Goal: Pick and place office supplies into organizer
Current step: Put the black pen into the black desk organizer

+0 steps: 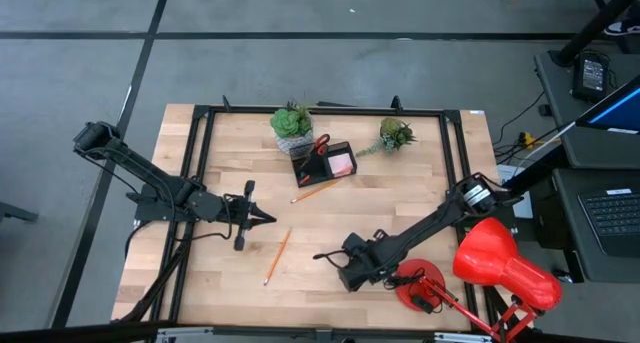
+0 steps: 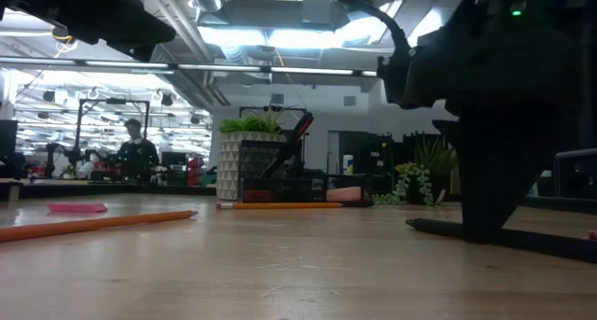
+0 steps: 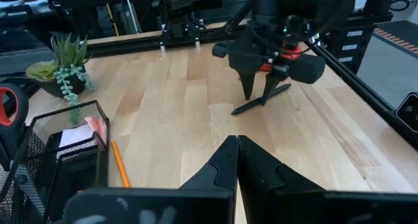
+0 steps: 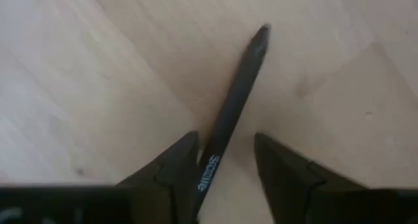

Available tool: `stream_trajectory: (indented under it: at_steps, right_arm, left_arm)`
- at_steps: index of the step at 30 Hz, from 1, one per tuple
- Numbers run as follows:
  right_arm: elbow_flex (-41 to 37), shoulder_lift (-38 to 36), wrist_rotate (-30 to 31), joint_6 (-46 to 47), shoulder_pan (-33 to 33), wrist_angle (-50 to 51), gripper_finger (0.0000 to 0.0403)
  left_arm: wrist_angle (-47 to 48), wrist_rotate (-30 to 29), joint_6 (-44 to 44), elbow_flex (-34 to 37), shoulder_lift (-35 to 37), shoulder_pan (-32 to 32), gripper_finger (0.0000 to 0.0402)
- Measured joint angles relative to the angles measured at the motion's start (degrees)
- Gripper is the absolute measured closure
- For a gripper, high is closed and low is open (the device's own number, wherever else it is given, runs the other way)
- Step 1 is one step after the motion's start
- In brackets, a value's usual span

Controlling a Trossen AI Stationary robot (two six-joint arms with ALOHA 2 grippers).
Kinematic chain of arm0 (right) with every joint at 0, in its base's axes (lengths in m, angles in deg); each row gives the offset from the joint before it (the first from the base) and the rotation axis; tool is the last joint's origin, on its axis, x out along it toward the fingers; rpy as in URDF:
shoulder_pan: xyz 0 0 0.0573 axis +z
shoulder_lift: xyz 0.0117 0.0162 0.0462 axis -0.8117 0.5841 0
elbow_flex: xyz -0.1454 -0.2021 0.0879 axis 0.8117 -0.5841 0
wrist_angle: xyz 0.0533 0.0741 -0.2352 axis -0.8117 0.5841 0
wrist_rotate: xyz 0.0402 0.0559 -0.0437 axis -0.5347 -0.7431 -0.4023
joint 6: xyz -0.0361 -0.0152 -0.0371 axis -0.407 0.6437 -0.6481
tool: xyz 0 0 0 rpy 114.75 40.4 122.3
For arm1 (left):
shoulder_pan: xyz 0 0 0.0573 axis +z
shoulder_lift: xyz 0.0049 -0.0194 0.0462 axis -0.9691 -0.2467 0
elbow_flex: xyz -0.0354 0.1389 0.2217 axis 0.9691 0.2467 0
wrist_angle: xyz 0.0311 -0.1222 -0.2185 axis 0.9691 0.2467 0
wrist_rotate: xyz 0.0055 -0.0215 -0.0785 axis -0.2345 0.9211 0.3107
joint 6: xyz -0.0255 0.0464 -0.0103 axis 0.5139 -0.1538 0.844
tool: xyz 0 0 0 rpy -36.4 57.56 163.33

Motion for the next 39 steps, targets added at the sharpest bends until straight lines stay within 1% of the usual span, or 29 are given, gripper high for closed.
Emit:
stream_trajectory:
  at_steps: [5, 9, 13, 15, 17, 22, 24, 29, 33, 38, 39]
  right_arm:
    - [0.5, 2.5, 0.3, 1.6, 0.0, 2.3, 0.0249]
    - [0.5, 2.6, 0.3, 3.8, 0.0, 3.3, 0.0248]
    - [1.3, 2.6, 0.3, 3.0, -0.1, 4.0, 0.0255]
    - [1.7, 2.7, 0.4, 2.5, -0.1, 4.2, 0.0271]
    - [1.9, 2.8, 0.3, 1.4, -0.1, 4.1, 0.0296]
    - [2.1, 2.8, 0.5, -0.4, -0.1, 4.1, 0.0371]
    - [2.1, 2.8, 0.9, -0.5, -0.1, 4.2, 0.0386]
    - [2.1, 2.8, 1.0, -0.7, -0.1, 4.2, 0.0375]
    - [2.9, 3.0, 1.3, -4.1, -0.1, 5.0, 0.0387]
    - [6.7, 3.6, 4.2, -7.9, -0.1, 7.9, 0.0387]
    - [7.6, 3.8, 5.7, -8.3, -0.2, 8.6, 0.0387]
  left_arm:
    - [0.3, 0.0, 0.0, 0.0, 0.0, 0.0, 0.0397]
    - [1.1, 0.0, 0.0, 0.0, 0.0, 0.0, 0.04]
    - [1.3, 0.0, 0.0, 0.0, 0.0, 0.0, 0.0398]
    - [1.3, 0.0, 0.0, 0.0, 0.0, 0.0, 0.0396]
    - [1.3, 0.0, 0.0, 0.0, 0.0, 0.0, 0.0396]
    - [1.3, -0.1, 0.1, 0.0, 0.0, 0.0, 0.04]
    - [1.3, -0.1, 0.2, 0.0, 0.0, 0.0, 0.04]
    - [1.3, -0.1, 0.2, 0.0, 0.0, 0.0, 0.0396]
    - [1.3, -0.1, 0.2, 0.0, 0.0, 0.0, 0.0396]
    - [1.2, -0.1, 0.2, 0.0, 0.0, 0.0, 0.0395]
    - [1.2, -0.1, 0.2, 0.0, 0.0, 0.0, 0.0395]
